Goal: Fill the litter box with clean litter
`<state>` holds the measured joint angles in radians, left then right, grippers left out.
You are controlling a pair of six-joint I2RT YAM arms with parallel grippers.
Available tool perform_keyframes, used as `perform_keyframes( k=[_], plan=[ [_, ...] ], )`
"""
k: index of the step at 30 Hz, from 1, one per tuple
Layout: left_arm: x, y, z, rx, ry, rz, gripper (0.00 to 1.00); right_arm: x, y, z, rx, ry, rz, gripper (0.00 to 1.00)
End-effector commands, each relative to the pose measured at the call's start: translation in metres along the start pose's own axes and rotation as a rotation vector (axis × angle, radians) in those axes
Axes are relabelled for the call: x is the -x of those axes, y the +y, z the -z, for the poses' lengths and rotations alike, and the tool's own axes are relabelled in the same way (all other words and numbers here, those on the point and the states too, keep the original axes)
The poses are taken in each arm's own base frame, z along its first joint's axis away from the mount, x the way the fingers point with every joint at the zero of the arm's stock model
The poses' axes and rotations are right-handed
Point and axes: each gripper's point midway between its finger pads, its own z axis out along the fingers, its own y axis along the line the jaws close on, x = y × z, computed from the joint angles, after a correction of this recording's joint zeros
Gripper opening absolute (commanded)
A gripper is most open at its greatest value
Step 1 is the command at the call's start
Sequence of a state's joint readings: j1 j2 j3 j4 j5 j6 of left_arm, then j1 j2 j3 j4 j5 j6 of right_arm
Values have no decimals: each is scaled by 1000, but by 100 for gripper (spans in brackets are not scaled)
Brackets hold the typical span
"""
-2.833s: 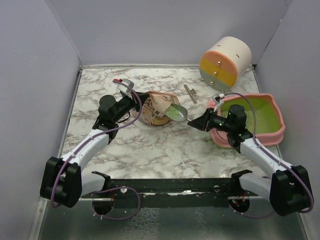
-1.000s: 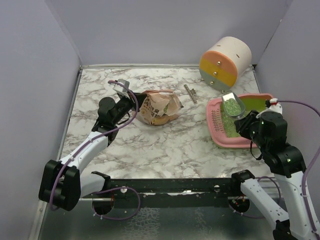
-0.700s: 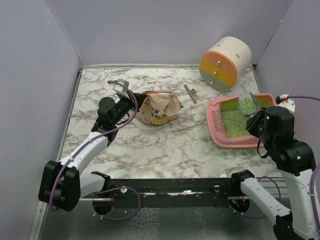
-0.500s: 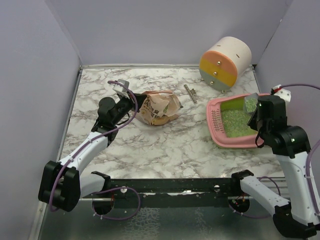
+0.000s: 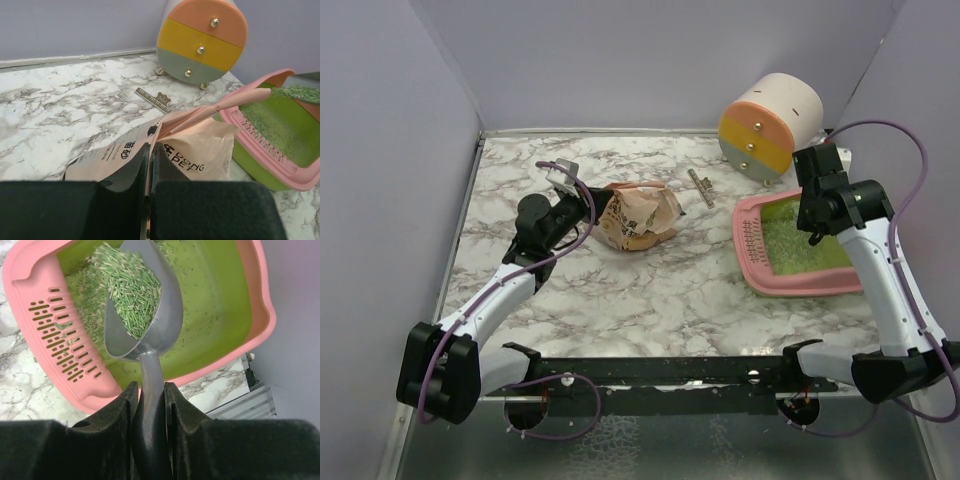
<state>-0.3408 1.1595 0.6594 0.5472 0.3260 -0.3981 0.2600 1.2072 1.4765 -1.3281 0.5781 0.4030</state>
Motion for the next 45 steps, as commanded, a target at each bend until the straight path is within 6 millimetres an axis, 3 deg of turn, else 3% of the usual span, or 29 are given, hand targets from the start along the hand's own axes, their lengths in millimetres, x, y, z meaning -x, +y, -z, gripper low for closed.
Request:
perform_keyframes(
  k=[1,10,31,41,43,45],
  plan=[
    [-3,-4,3,-12,32,-2,1,14,8,6,46,17,35,1],
    [-3,-1,4,-3,39,-7,1,9,28,-6,94,76,84,1],
    [-5,7,5,20,48,-14,1,2,49,-31,111,159,161,1],
    [-6,9,5,27,52,-15,0,9,37,-21,92,108,147,1],
    [-5,9,5,22,54,-14,0,10,43,-18,141,90,152,1],
    [-3,8,6,17,49,-18,0,15,67,-11,290,54,149,1]
  ],
)
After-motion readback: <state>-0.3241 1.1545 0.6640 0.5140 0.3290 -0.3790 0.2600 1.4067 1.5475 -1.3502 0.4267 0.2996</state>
